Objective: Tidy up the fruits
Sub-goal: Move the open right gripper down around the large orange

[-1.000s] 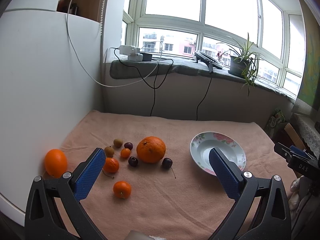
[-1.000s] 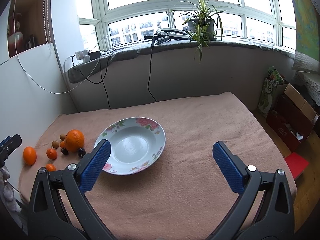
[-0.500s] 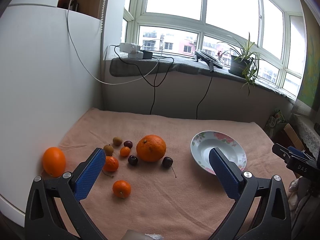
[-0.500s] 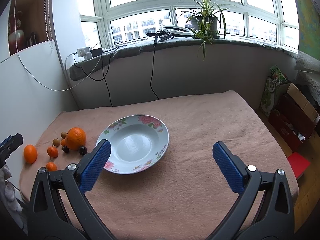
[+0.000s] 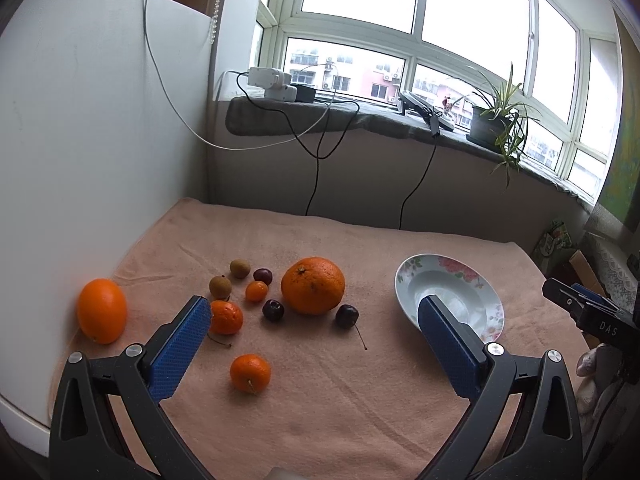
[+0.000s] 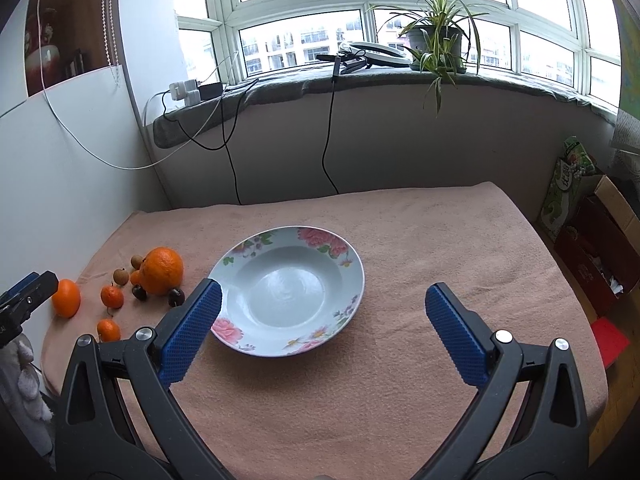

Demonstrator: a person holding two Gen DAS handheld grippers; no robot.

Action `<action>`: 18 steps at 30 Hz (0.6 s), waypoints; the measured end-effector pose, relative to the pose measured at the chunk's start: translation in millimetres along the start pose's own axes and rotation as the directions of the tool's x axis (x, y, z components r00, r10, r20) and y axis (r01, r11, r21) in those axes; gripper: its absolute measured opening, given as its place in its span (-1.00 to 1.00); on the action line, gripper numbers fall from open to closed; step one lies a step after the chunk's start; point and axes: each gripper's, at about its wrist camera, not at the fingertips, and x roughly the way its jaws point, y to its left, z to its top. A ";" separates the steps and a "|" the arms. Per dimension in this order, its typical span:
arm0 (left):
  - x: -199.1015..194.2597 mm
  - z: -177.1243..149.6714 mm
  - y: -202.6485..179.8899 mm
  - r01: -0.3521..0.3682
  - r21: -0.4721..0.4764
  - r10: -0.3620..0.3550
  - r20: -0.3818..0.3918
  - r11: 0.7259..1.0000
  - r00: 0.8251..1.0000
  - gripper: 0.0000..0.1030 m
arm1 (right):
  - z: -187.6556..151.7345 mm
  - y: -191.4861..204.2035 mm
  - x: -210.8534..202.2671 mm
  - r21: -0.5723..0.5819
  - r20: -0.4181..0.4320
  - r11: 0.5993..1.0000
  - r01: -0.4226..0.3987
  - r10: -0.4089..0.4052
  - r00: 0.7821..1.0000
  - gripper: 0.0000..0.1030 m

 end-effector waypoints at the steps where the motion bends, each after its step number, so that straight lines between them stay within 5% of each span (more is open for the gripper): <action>1: 2.2 -0.7 3.1 0.005 -0.011 -0.005 -0.007 1.000 1.000 0.98 | 1.8 2.0 2.0 -0.007 0.000 1.000 -0.010 0.010 1.000 1.00; 12: 31.6 -11.5 22.0 0.087 -0.128 -0.100 -0.101 0.988 0.990 0.61 | 15.6 34.4 38.7 -0.069 -0.055 0.985 -0.159 0.155 0.986 1.00; 18: 49.4 -13.0 23.7 0.127 -0.172 -0.152 -0.138 0.977 0.979 0.45 | 27.0 67.2 66.1 -0.135 -0.124 0.949 -0.286 0.270 0.955 1.00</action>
